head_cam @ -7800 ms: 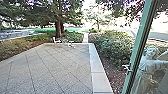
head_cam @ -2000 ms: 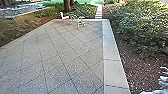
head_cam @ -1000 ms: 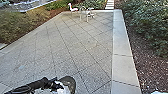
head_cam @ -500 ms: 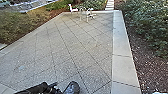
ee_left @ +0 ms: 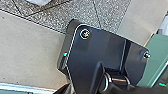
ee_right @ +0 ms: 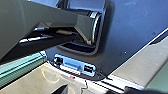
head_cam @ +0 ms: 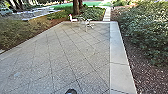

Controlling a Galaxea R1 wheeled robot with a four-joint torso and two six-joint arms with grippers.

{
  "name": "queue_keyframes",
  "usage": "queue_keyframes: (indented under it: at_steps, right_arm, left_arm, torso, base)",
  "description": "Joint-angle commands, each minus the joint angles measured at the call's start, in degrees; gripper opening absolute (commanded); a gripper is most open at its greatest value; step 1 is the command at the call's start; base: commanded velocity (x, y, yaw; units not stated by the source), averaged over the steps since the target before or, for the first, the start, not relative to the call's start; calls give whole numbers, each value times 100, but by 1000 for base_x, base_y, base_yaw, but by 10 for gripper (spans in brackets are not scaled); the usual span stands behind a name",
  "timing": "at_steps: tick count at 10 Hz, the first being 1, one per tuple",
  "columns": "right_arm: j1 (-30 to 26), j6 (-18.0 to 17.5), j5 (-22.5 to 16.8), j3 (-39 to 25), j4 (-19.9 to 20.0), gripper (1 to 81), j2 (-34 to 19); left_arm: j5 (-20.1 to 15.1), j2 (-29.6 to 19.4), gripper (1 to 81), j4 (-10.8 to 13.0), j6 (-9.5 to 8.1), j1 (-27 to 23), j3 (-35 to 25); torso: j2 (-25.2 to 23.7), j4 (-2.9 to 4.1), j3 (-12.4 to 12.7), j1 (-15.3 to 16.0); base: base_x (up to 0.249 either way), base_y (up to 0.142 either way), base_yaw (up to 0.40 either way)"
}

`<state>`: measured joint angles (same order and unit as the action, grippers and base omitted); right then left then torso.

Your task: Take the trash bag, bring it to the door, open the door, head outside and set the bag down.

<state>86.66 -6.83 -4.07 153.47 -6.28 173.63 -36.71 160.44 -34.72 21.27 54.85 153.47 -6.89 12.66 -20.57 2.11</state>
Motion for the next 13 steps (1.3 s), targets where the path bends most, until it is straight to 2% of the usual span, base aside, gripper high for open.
queue_keyframes:
  at_steps: [1,2,4,6,7,8,9,10,13]
  right_arm:
    - [-92,-20,-357,-160,-5,811,174]
    - [-91,-20,-357,-143,-5,811,166]
    - [-91,-29,-357,-143,-5,811,166]
    - [-92,-29,-357,-143,-5,811,166]
    - [-83,-29,-296,-134,4,811,166]
    - [-83,-29,-296,-134,4,811,166]
    - [-74,-29,-296,-134,13,811,166]
    - [-65,-38,-296,-134,-5,811,166]
    - [-39,-38,-165,-134,-5,811,166]
  left_arm:
    - [328,261,811,246,701,495,105]
    - [601,296,811,246,825,777,105]
    - [830,383,811,255,965,1252,78]
    - [1280,498,811,255,1256,1717,87]
    - [1350,550,811,255,1344,1875,87]
    - [1385,577,811,264,1353,1990,87]
    - [1447,604,811,255,1397,2114,78]
    - [1781,683,811,264,1520,2280,78]
    - [2629,902,811,264,1599,2746,78]
  torso:
    - [0,-395,447,0]
    - [-2,-530,611,0]
    - [-5,-797,927,0]
    - [-9,-1123,1306,-7]
    - [-11,-1170,1465,-11]
    - [-15,-1260,1637,-15]
    - [-18,-1079,1668,-15]
    - [-19,-1148,1503,-18]
    - [-26,-1183,1661,-29]
  base:
    - [0,0,0]
    - [0,0,0]
    - [0,0,0]
    - [0,0,0]
    - [0,0,0]
    - [0,0,0]
    - [0,0,0]
    - [0,0,0]
    - [0,0,0]
